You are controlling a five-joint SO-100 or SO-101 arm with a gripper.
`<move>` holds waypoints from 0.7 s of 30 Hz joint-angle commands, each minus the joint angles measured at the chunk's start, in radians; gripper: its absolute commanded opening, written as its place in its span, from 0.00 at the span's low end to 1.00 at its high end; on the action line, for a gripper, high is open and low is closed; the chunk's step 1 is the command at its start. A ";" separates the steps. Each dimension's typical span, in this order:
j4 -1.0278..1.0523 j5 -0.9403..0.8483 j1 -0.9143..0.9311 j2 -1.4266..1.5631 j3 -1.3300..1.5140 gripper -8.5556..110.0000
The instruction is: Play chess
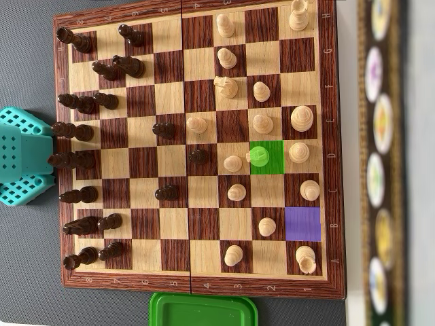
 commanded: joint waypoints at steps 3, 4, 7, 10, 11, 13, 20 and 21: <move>-0.002 -0.009 -0.005 -0.009 0.018 0.17; -0.002 -0.009 -0.005 -0.009 0.018 0.17; -0.002 -0.009 -0.003 -0.009 0.018 0.17; -0.002 -0.009 0.003 -0.009 0.018 0.17; -0.002 -0.009 0.003 -0.009 0.018 0.17; -0.002 -0.009 0.003 -0.009 0.018 0.17; -0.002 -0.009 0.003 -0.009 0.018 0.17; -0.002 -0.009 0.003 -0.009 0.018 0.17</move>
